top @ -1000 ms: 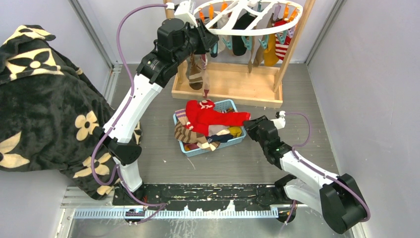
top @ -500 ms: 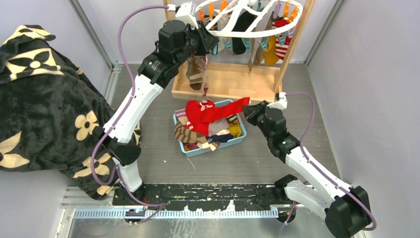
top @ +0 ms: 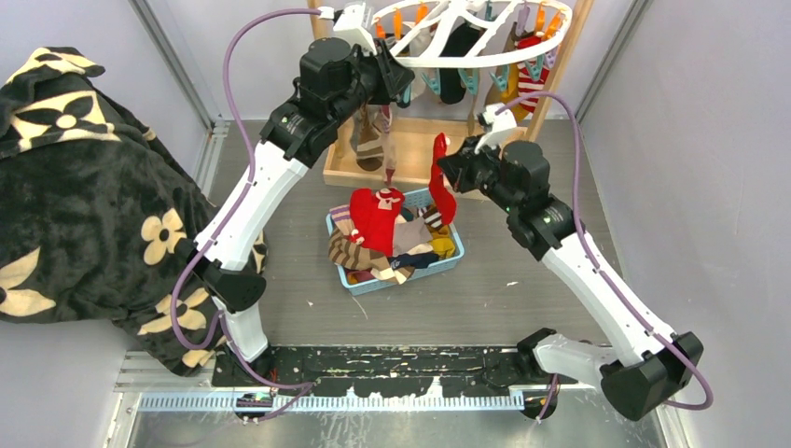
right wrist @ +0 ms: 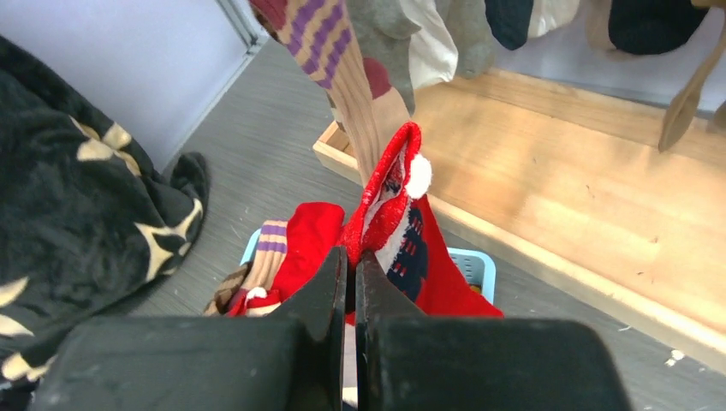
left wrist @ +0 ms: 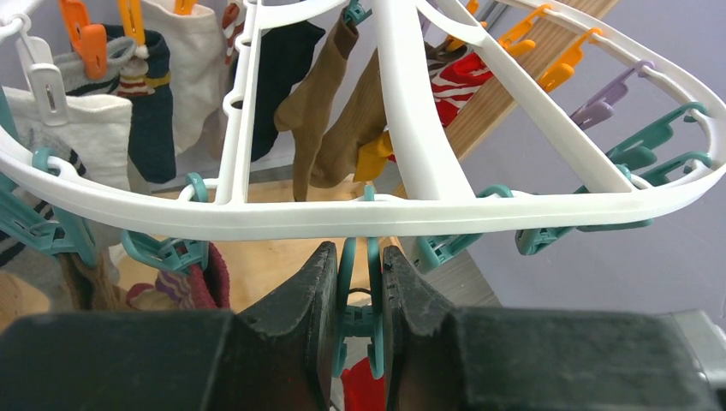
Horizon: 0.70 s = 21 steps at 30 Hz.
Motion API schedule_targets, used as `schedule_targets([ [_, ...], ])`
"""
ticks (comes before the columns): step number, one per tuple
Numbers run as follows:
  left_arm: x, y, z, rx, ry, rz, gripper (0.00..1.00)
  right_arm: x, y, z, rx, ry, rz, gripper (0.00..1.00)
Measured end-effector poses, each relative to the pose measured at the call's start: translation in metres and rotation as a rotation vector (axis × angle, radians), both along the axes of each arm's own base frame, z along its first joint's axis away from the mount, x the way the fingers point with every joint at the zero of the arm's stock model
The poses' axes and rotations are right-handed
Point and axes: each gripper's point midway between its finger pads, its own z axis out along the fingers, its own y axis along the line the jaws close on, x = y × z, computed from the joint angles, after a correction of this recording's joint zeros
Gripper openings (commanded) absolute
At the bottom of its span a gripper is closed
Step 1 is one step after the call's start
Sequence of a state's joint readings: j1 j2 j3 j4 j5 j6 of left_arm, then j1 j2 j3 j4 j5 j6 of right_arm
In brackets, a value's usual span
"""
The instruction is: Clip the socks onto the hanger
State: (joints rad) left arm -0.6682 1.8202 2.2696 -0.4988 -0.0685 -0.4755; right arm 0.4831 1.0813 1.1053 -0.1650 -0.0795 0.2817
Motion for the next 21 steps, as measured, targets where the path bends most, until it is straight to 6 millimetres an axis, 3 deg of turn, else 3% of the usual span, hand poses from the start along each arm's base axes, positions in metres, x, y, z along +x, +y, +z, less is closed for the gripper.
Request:
schedule_targets([
  [5, 0.0, 0.0, 0.0, 0.011, -0.008, 0.005, 0.13, 0.0, 0.025, 0.018, -0.135, -0.049, 0.087, 0.01],
  [10, 0.0, -0.001, 0.0, 0.014, -0.011, 0.011, 0.13, -0.006, 0.045, 0.021, -0.25, -0.094, 0.121, 0.01],
  [18, 0.0, -0.004, -0.003, 0.032, -0.028, 0.018, 0.12, 0.009, 0.043, 0.026, -0.333, -0.125, 0.029, 0.01],
  [21, 0.001, -0.005, -0.005, 0.04, -0.029, 0.019, 0.12, 0.014, 0.041, 0.037, -0.334, -0.146, 0.003, 0.01],
])
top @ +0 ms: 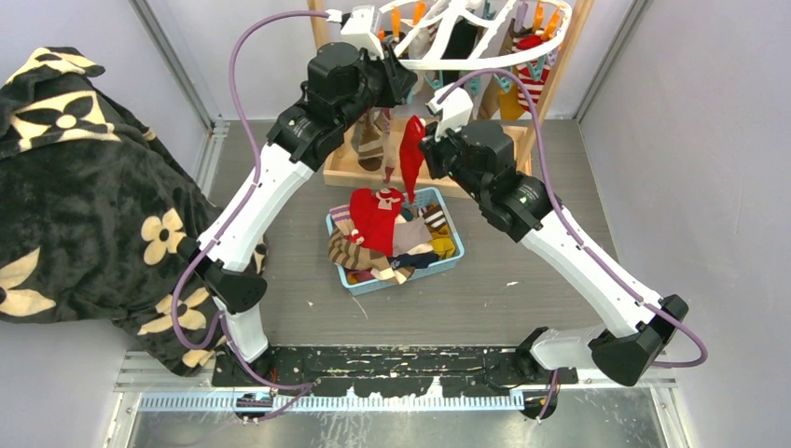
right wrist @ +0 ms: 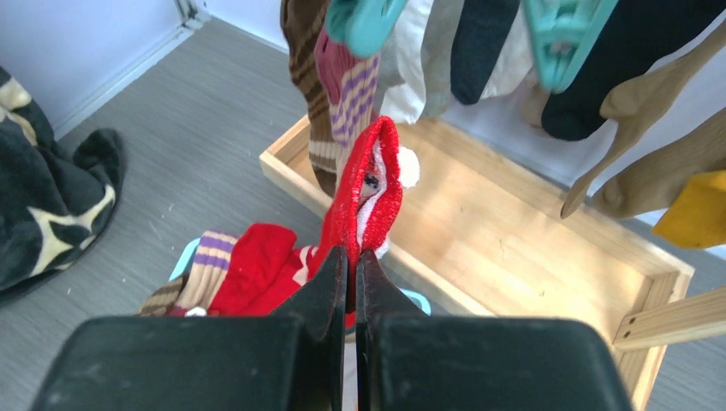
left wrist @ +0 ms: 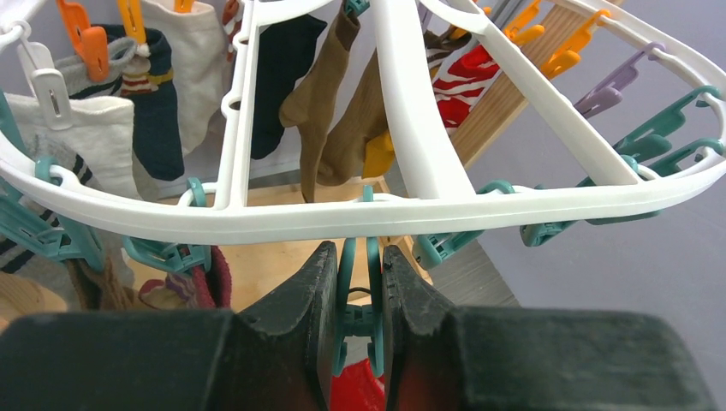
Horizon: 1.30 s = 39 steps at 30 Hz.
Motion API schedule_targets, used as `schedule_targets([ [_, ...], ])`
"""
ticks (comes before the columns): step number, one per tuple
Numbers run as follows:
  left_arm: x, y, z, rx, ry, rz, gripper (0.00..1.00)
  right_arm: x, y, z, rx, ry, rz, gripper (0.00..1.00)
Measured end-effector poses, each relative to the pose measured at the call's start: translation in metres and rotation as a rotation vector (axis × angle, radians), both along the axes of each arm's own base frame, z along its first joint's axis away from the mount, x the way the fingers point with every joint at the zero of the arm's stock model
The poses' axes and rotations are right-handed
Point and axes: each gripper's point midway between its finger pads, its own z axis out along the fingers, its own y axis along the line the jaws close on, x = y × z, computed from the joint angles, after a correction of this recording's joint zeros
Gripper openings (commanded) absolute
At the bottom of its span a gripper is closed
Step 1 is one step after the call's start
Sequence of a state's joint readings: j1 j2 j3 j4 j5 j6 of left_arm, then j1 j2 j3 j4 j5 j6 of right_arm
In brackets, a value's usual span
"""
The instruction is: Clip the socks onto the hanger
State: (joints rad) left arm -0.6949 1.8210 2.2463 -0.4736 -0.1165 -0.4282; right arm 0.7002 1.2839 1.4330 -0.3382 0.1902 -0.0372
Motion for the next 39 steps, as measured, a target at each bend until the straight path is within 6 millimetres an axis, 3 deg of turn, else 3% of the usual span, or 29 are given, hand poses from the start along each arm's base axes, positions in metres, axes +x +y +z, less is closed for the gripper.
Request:
schedule_targets([
  [8, -0.003, -0.004, 0.002, 0.015, -0.024, -0.001, 0.11, 0.007, 0.007, 0.027, 0.021, -0.048, -0.002, 0.01],
  [17, -0.004, -0.01, 0.002, 0.043, -0.059, -0.002, 0.11, 0.016, 0.018, 0.032, 0.023, -0.048, 0.004, 0.01],
  [25, 0.003, -0.017, -0.013, 0.095, -0.098, 0.006, 0.1, 0.015, 0.018, 0.042, 0.044, -0.057, -0.008, 0.01],
  [33, 0.005, -0.017, -0.013, 0.127, -0.127, 0.02, 0.1, 0.014, 0.015, 0.034, 0.05, -0.023, -0.041, 0.01],
  [39, 0.005, -0.018, -0.013, 0.142, -0.141, 0.026, 0.1, 0.016, 0.009, 0.012, 0.023, 0.021, -0.086, 0.01],
])
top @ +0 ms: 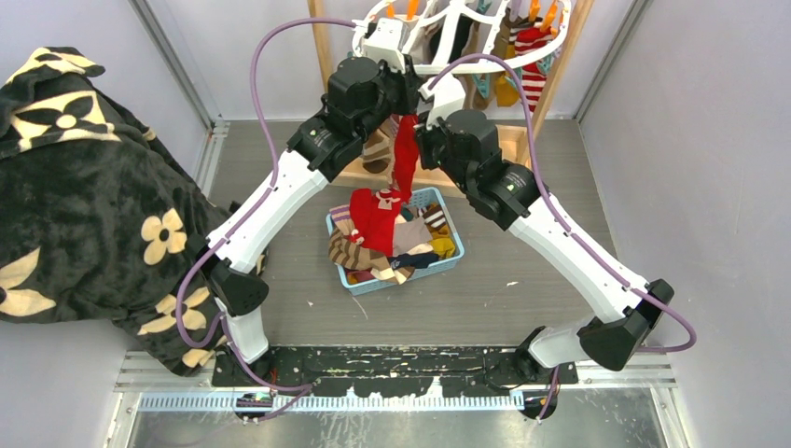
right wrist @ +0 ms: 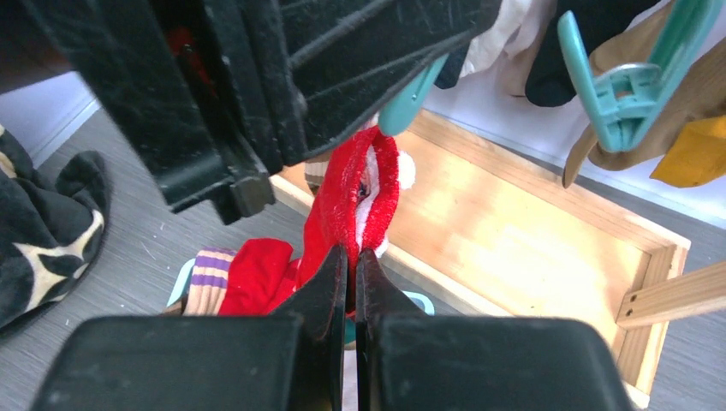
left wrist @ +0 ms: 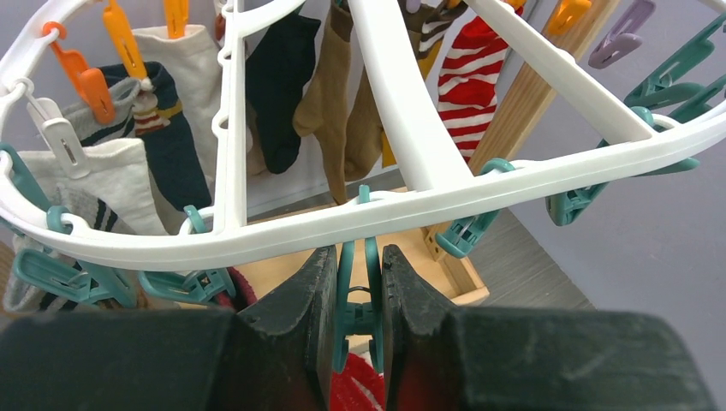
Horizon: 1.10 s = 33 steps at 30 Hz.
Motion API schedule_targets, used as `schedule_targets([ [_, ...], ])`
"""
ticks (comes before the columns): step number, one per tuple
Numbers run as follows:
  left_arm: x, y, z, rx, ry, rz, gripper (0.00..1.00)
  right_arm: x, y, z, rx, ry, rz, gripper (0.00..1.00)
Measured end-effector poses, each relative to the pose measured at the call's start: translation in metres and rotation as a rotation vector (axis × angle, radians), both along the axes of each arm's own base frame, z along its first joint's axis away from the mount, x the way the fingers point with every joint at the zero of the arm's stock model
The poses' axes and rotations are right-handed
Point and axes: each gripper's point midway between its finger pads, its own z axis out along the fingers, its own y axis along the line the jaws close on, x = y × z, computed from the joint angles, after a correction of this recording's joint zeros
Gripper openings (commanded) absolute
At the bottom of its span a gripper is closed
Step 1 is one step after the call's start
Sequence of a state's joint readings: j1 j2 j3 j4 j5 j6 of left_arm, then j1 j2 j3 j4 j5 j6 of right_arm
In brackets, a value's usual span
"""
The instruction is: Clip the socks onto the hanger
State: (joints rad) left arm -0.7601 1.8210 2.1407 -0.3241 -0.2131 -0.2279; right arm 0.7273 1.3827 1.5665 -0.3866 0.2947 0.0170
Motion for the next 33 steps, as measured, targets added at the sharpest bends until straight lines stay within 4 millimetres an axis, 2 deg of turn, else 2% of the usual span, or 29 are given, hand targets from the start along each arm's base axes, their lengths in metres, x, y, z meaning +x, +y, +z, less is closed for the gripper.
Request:
schedule_targets([
  [10, 0.001, 0.001, 0.0, 0.003, -0.004, 0.008, 0.1, 0.002, -0.006, -0.002, 0.024, 0.016, -0.051, 0.01],
  [15, 0.0, 0.001, 0.0, 0.002, -0.005, 0.01, 0.1, 0.001, -0.003, 0.0, 0.056, 0.027, -0.049, 0.01],
  [22, 0.0, 0.0, 0.001, 0.0, -0.009, 0.015, 0.1, 0.005, 0.004, 0.012, 0.103, 0.021, -0.044, 0.01],
  [33, 0.0, 0.0, 0.0, 0.002, -0.012, 0.02, 0.1, 0.007, 0.007, 0.014, 0.122, 0.022, -0.047, 0.01],
])
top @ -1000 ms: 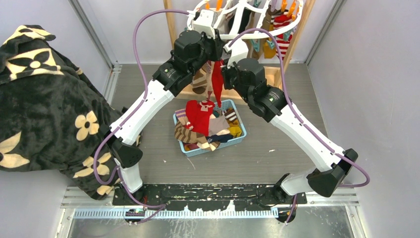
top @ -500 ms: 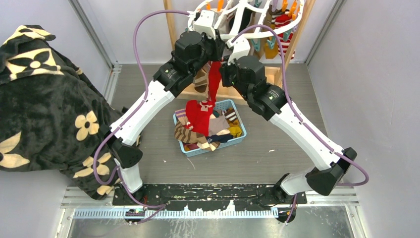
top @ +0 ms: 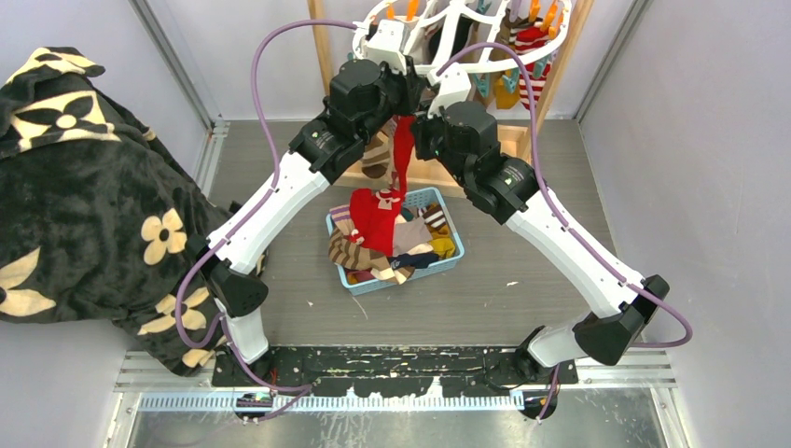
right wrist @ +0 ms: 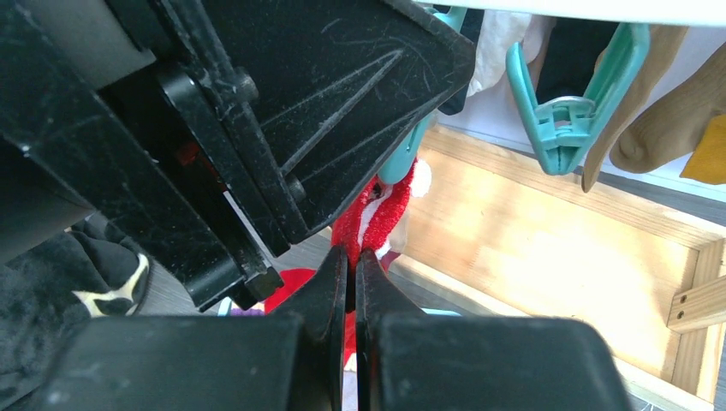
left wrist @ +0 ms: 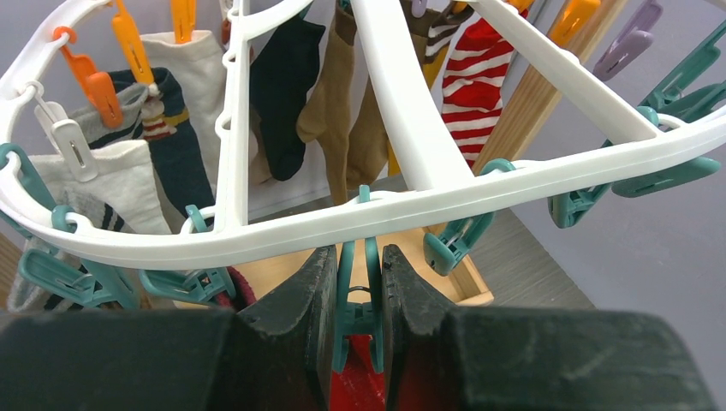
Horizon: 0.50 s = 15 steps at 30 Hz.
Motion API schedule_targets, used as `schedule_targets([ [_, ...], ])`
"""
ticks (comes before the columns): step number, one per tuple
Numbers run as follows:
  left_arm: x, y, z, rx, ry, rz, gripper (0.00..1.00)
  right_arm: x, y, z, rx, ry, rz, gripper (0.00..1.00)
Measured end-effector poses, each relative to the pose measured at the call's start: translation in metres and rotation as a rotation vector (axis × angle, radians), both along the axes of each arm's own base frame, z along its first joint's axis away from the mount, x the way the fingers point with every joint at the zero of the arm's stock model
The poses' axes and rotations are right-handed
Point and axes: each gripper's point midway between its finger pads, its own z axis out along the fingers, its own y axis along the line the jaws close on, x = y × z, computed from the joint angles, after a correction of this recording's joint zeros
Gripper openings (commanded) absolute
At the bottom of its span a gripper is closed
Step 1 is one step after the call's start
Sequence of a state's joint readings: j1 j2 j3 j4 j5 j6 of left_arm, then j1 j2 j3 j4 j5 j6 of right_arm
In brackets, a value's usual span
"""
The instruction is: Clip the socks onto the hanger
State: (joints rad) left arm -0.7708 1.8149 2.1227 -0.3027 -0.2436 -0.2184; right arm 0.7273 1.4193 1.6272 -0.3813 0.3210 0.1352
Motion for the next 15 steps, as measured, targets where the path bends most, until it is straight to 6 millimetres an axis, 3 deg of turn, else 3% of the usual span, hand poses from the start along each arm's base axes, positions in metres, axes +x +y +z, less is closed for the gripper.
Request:
schedule_targets([
  [15, 0.0001, 0.0007, 0.0014, 0.011, -0.013, 0.012, 0.1, 0.0004, 0.0027, 0.0079, 0.027, -0.017, 0.007, 0.01],
])
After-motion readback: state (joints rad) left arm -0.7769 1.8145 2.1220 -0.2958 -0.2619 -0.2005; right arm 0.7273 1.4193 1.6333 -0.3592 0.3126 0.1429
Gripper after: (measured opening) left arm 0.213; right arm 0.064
